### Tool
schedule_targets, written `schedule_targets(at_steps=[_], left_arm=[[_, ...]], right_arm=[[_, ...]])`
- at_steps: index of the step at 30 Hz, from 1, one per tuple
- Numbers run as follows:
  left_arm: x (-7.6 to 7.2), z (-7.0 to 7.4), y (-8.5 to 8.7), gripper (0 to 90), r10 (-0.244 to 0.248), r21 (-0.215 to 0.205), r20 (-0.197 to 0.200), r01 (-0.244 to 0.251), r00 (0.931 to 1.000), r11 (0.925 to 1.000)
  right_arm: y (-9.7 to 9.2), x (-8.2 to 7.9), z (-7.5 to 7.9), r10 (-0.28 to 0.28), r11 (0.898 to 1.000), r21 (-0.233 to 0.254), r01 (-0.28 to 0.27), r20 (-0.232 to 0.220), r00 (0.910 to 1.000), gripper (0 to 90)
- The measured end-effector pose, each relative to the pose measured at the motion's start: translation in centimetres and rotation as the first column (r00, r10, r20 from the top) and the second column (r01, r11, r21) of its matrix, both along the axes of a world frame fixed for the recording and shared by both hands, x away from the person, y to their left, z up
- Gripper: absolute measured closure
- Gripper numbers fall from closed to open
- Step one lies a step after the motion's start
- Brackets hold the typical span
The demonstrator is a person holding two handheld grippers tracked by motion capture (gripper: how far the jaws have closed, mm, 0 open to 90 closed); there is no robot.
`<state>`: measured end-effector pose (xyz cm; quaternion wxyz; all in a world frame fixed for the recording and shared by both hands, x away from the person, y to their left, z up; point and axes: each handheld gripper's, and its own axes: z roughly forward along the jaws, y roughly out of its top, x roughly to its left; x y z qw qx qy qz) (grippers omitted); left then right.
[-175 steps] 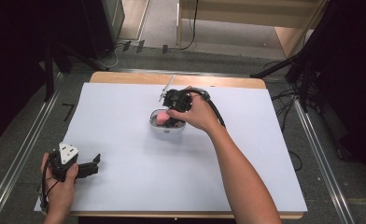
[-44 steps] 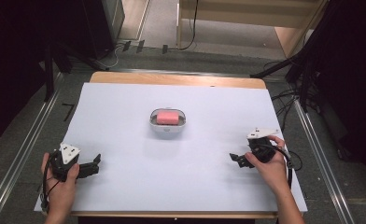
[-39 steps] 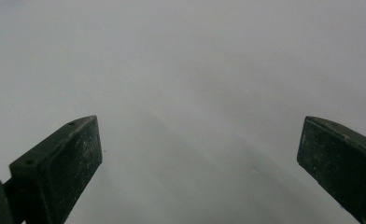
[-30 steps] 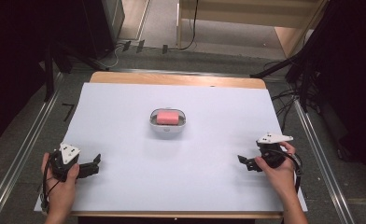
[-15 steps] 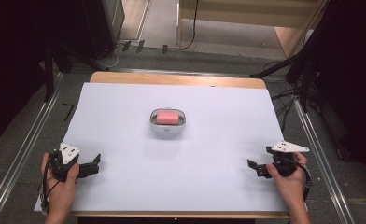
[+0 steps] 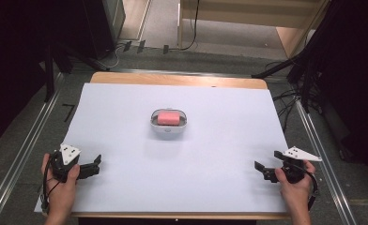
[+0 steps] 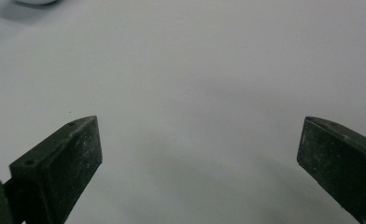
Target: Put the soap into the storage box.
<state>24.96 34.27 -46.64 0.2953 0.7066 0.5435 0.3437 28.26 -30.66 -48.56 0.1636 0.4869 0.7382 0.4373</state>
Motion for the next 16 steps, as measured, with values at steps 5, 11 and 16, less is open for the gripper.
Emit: schedule_targets(at_steps=[5, 11, 16], left_arm=[[0.01, -0.01, -0.02, 0.0, -0.001, 0.002, -0.001, 0.001, 1.0, 1.0], [0.0, 0.01, -0.06, 0.0, 0.0, 0.005, -0.006, 0.0, 1.0, 1.0], [0.09, -0.01, -0.03, 0.0, 0.0, 0.007, -0.011, 0.0, 0.9999, 1.0]], right_arm=[[0.34, 0.07, -0.14, -0.012, 1.0, 0.008, 0.012, 0.013, 0.9998, 0.2], [0.52, 0.36, -0.3, -0.006, 1.0, -0.002, 0.006, -0.002, 1.0, 0.2], [0.57, 0.38, -0.34, -0.006, 1.0, -0.007, 0.006, 0.0, 1.0, 0.2]])
